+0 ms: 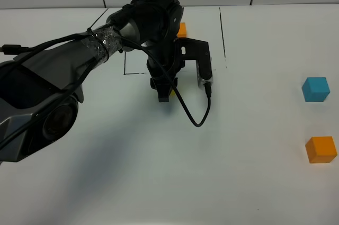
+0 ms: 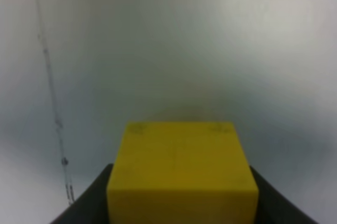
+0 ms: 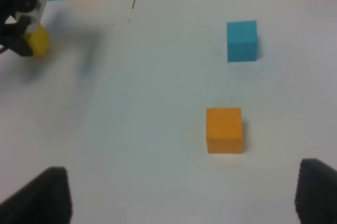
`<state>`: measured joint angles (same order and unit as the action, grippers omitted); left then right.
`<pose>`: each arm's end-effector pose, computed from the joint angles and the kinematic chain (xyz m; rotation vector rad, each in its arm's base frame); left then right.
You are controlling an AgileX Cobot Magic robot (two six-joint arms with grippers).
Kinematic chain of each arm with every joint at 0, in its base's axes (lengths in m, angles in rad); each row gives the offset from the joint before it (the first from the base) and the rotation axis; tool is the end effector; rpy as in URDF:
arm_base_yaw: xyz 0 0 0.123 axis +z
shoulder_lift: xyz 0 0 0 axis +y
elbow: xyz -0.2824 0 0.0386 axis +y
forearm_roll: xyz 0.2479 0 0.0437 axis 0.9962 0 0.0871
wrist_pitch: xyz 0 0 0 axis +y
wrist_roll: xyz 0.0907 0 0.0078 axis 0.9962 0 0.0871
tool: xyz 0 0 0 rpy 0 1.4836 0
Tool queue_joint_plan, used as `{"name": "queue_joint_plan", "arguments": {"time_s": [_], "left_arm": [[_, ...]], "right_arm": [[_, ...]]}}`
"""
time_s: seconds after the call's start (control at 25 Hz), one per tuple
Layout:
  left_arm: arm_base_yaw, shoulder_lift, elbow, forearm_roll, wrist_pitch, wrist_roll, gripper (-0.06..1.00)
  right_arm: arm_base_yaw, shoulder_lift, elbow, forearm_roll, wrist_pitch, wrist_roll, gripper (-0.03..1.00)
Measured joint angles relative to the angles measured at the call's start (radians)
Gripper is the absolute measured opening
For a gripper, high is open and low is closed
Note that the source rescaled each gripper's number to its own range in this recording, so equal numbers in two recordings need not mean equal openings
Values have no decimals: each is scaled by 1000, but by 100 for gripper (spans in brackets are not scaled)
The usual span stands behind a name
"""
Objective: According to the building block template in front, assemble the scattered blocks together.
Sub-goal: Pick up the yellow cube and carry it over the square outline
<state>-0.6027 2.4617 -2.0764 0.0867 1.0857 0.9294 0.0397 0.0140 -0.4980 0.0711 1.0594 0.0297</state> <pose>0.4216 -0.2816 0.1287 2.0915 2.1029 0.1631 -0.0027 0.0055 0.2769 -0.0129 2.0593 0.1283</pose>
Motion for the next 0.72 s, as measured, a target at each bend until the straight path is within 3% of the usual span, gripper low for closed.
{"name": "queue_joint_plan", "arguments": {"time_s": [0.72], "left_arm": [[-8, 36, -10, -5, 0, -5, 1]], "right_arm": [[0, 0, 0, 0, 0, 0, 74]]}}
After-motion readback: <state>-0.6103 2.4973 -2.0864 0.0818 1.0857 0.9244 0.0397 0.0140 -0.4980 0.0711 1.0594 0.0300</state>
